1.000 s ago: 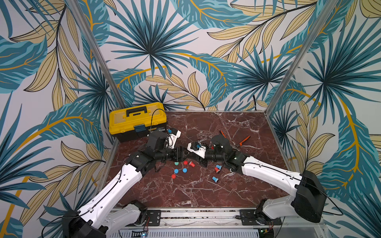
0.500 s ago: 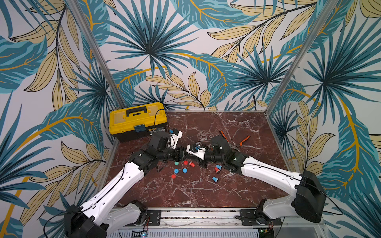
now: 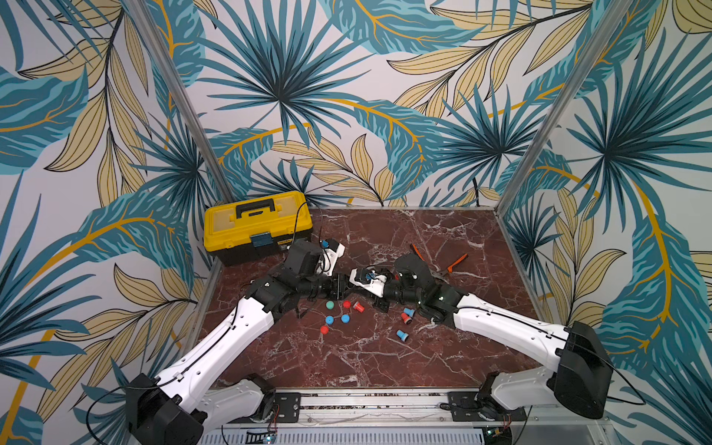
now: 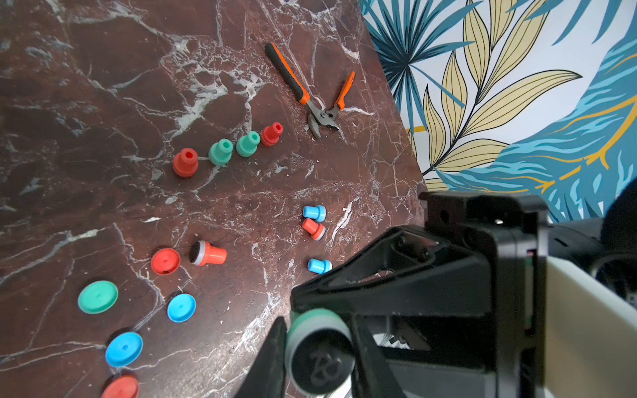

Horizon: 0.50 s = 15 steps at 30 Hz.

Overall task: Close the stamp cap
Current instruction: Pick up the stamp from the center of the board.

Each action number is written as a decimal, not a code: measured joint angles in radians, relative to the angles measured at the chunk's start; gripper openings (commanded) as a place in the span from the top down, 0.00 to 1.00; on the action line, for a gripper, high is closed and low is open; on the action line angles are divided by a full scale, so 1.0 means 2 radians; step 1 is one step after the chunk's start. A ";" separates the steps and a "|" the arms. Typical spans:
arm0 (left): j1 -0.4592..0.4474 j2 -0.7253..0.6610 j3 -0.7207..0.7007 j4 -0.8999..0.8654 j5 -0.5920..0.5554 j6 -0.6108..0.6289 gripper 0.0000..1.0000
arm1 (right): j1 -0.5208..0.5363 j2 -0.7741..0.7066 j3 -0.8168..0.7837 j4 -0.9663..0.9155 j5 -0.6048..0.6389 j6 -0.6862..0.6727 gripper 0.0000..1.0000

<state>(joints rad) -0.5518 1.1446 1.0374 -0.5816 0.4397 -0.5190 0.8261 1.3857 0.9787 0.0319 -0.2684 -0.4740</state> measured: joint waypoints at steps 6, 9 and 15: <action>-0.002 0.004 0.014 -0.007 -0.003 0.009 0.78 | 0.001 -0.011 0.000 0.000 0.011 -0.002 0.73; -0.003 0.002 0.027 -0.011 -0.003 0.012 0.80 | 0.002 -0.036 -0.002 0.002 0.018 -0.001 0.66; -0.001 -0.010 0.069 -0.023 0.020 0.017 0.82 | 0.004 -0.119 -0.021 0.054 0.024 0.007 0.54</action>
<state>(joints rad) -0.5533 1.1252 1.1751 -0.6266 0.4797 -0.4850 0.8337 1.1484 0.9363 0.1402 -0.2207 -0.4606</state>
